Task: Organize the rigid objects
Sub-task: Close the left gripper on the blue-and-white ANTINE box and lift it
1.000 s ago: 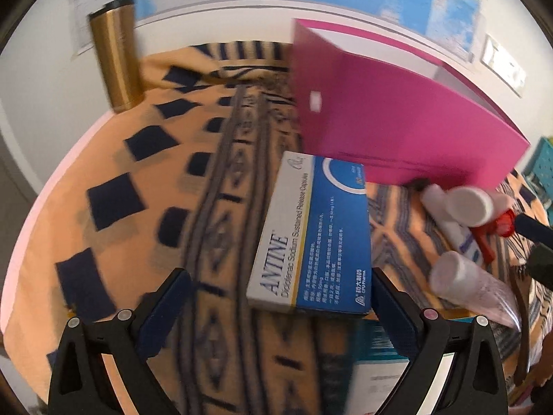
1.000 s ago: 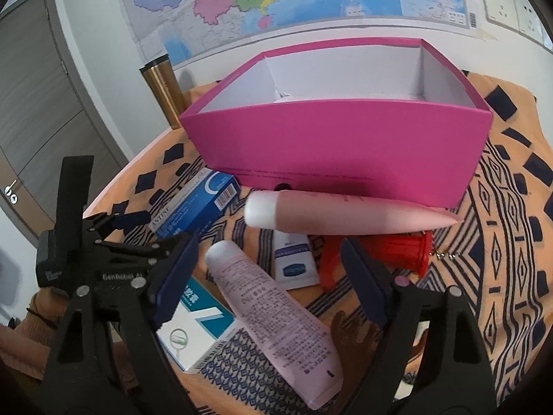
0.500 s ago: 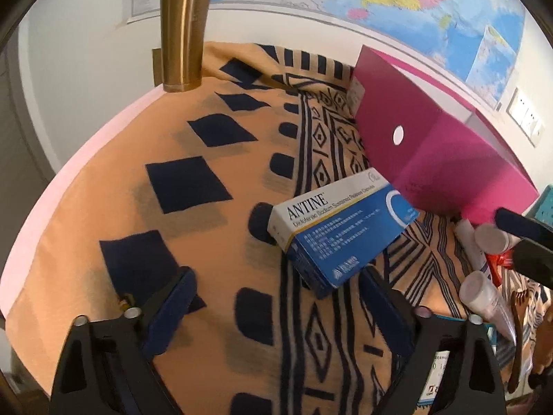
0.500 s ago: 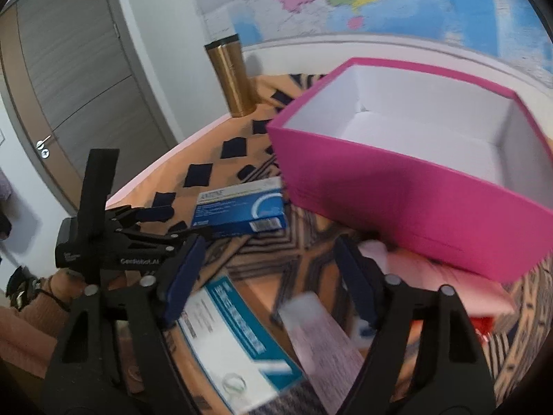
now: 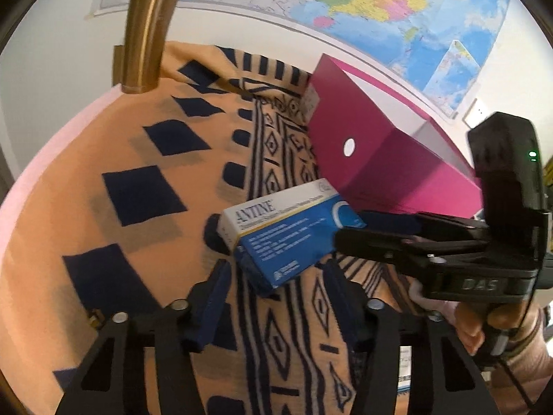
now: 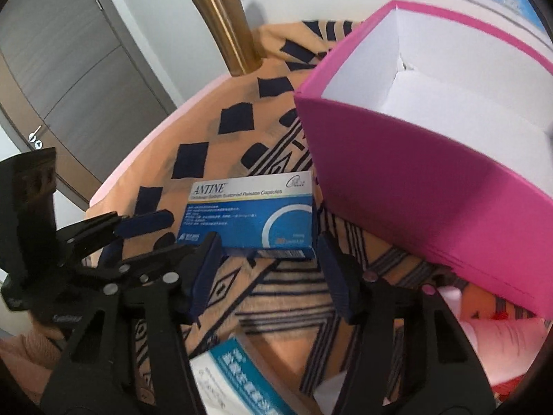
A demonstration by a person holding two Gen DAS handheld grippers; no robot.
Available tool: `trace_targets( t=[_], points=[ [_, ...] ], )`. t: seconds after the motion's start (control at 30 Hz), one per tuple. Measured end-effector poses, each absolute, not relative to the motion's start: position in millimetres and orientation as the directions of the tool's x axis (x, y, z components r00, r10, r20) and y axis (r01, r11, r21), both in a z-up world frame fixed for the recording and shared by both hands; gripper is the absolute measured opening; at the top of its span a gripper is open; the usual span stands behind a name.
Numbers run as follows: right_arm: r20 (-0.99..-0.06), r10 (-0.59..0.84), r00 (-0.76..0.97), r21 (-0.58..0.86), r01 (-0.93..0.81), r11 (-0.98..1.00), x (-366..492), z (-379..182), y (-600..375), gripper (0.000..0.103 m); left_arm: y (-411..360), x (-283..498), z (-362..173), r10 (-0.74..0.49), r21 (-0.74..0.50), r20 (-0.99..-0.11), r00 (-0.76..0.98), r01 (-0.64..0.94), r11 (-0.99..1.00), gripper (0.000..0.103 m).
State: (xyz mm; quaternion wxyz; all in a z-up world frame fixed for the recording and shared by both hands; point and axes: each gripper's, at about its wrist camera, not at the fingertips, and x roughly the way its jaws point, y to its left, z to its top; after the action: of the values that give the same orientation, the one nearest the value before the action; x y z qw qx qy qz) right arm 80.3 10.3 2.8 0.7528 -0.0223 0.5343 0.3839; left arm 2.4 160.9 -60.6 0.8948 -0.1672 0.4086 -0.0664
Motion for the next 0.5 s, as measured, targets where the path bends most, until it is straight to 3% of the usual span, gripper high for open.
trace_targets(
  t=[0.5],
  points=[
    [-0.820,0.570,0.055,0.412,-0.634,0.654,45,7,-4,0.059,163,-16,-61,-0.317,-0.375,-0.709,0.630,0.043,0.926,0.048]
  ],
)
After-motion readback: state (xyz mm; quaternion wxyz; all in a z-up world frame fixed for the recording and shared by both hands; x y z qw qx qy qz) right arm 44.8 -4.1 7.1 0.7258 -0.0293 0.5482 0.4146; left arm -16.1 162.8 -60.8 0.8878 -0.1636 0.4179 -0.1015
